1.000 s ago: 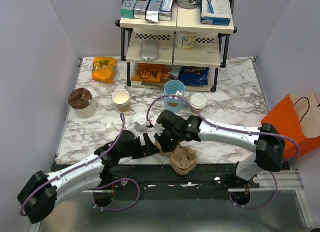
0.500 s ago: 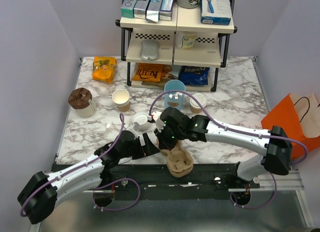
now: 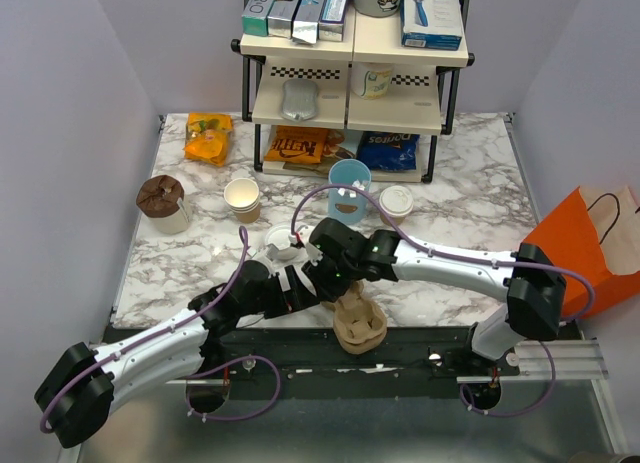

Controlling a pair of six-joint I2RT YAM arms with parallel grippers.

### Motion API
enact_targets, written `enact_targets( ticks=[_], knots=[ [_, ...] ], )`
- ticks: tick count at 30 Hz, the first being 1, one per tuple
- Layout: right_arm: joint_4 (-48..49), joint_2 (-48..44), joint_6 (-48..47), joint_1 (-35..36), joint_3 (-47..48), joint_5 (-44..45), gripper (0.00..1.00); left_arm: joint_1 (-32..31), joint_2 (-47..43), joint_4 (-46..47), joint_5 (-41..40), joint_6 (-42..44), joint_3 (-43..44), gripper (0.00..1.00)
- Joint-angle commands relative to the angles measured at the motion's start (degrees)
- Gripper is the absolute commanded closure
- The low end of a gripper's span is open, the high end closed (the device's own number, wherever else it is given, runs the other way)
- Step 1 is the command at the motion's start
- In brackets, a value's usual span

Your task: Pack the takeout coffee

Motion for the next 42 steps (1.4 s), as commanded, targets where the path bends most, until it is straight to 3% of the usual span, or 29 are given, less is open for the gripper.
enact_targets(
  ticks=[1, 7, 10, 14, 27, 30, 42],
  knots=[
    [-1.78, 1.94, 0.07, 0.35, 1.95, 3.74, 0.59, 0.23, 0.2, -0.71, -1.39, 0.41, -0.33, 0.01],
    [-2.93, 2.99, 0.94, 0.35, 2.39, 5.16, 0.62, 0.23, 0.29, -0.27, -1.21, 0.5, -0.24, 0.01],
    [-3.02, 2.91, 1.65, 0.35, 2.3, 5.16, 0.74, 0.23, 0.46, -0.27, -1.21, 0.5, -0.15, 0.01],
    [-2.67, 2.56, 3.4, 0.26, 2.39, 4.45, 0.99, 0.23, 0.81, 0.17, -1.39, 0.5, -0.15, 0.01],
    [1.81, -1.66, 12.37, -2.81, -0.86, -0.91, 0.99, 0.4, 1.43, 0.79, -1.83, 0.33, -0.33, 0.01],
    [2.78, -2.02, 12.63, -3.52, -1.39, -3.19, 0.99, 0.58, 0.38, 7.09, 4.04, -1.43, -2.25, 0.01],
    [4.98, -1.58, 14.13, -3.87, -2.54, -3.9, 0.99, 3.21, -7.1, 3.69, -0.94, -3.98, -2.0, 0.01]
  ],
)
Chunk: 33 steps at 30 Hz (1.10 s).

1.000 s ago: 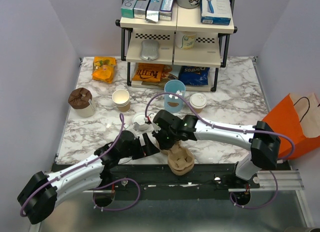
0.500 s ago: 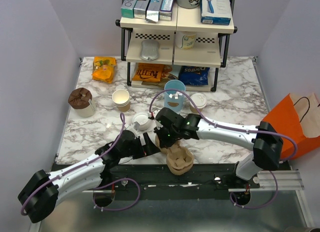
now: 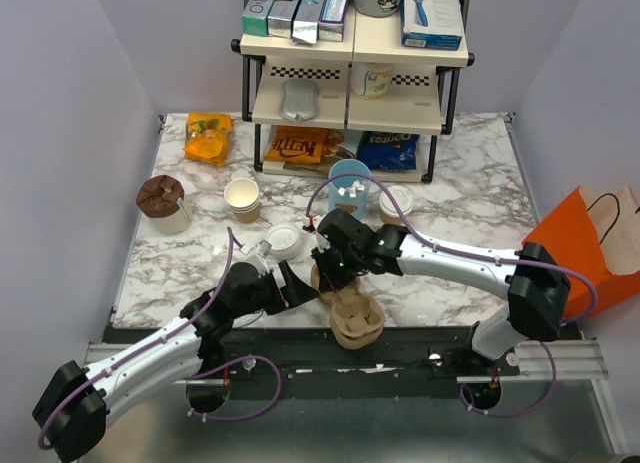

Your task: Pack the takeout coffee

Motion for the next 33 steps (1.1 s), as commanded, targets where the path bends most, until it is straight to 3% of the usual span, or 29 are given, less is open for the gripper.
enact_targets(
  ticks=[1, 13, 25, 33],
  knots=[
    [2.75, -1.18, 1.93, -0.07, -0.92, -2.0, 0.99, 1.88, -0.1, -0.07, -2.81, -0.4, 0.88, 0.01],
    [3.19, -1.36, 2.2, -0.59, -0.74, -2.96, 0.99, 2.59, 4.91, 5.28, -0.26, -1.01, -0.25, 0.01],
    [3.63, -1.36, 2.72, -0.68, -0.92, -2.7, 0.99, 3.56, -3.0, 7.4, -1.23, -5.31, -4.21, 0.01],
    [4.07, -1.45, 2.72, -0.68, -0.66, -2.7, 0.99, 3.56, 2.52, 7.4, -0.52, -3.74, -2.28, 0.01]
  ],
)
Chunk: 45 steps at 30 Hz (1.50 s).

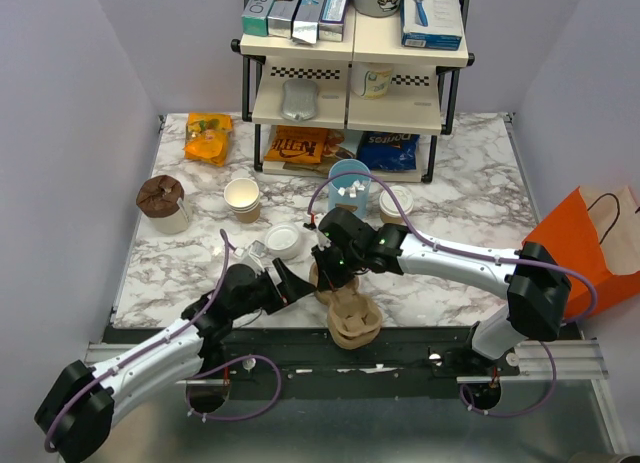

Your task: Pack the takeout coffee

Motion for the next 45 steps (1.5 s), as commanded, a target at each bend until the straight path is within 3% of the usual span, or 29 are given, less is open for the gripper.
enact_targets(
  ticks=[1, 18, 33, 45],
  knots=[
    [2.3, -1.36, 1.35, -0.02, -0.11, -1.37, 0.99, 0.34, 3.69, 1.6, 0.85, 0.81, 1.44, 0.01],
    [3.18, -0.39, 1.53, -0.11, -0.11, -2.59, 0.99, 0.34, 7.82, 8.72, 3.14, 0.63, 0.65, 0.01],
    [11.88, -7.42, 0.82, -0.11, -1.69, -6.2, 0.99, 0.34, 20.48, 4.24, 3.49, 2.84, 5.13, 0.01],
    [11.44, -12.96, 0.38, -1.34, -3.8, -3.03, 0.99, 0.43, 20.31, 0.38, 2.18, 3.45, 5.75, 0.01]
  ],
)
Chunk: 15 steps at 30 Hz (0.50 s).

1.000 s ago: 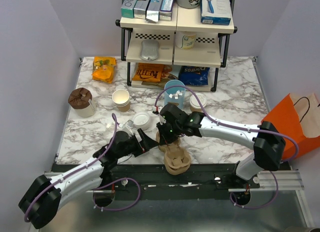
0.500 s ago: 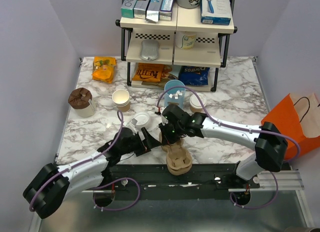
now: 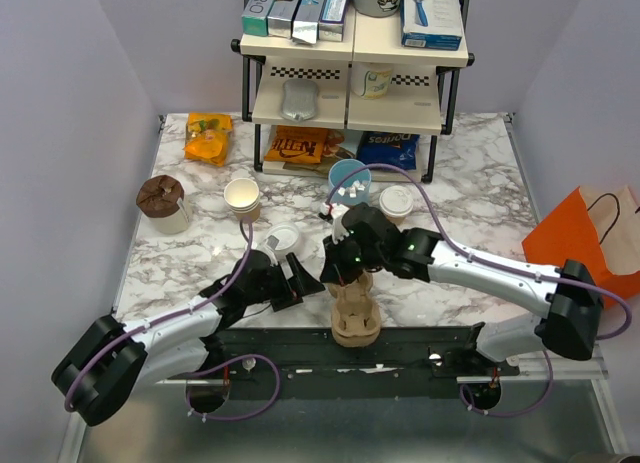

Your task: Pack the takeout coffee

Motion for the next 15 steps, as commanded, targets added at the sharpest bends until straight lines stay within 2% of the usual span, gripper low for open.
enact_targets(
  ticks=[1, 4, 7, 8, 9, 12, 15],
  knots=[
    [6.81, -3.67, -0.07, 0.3, 1.82, -3.06, 0.99, -0.01, 0.14, -6.42, -3.18, 1.79, -0.35, 0.01],
    [6.02, -3.76, -0.95, 0.3, 2.08, -2.71, 0.99, -0.01, -0.04, -6.26, -3.1, 1.79, -0.35, 0.01],
    [1.55, -1.57, -2.01, 0.3, 4.19, 0.36, 0.99, -0.09, -0.74, -6.16, -3.01, 1.79, -0.52, 0.01],
    [-1.6, -0.69, -1.49, 0.21, 4.97, 3.76, 0.97, -0.01, -1.18, -6.08, -3.18, 1.62, -0.61, 0.01],
    [-2.93, 0.1, -1.49, 0.3, 5.5, 5.01, 0.86, -0.01, -1.88, -6.16, -3.18, 1.7, -0.79, 0.01],
    [-6.2, 2.83, -0.78, 0.38, 7.09, 8.27, 0.65, -0.09, -3.37, -6.95, -3.97, 1.7, -0.61, 0.01],
    [-8.39, 4.76, 0.27, 0.65, 7.62, 10.82, 0.55, -0.01, -4.34, -8.27, -4.67, 2.14, -0.35, 0.01]
  ],
)
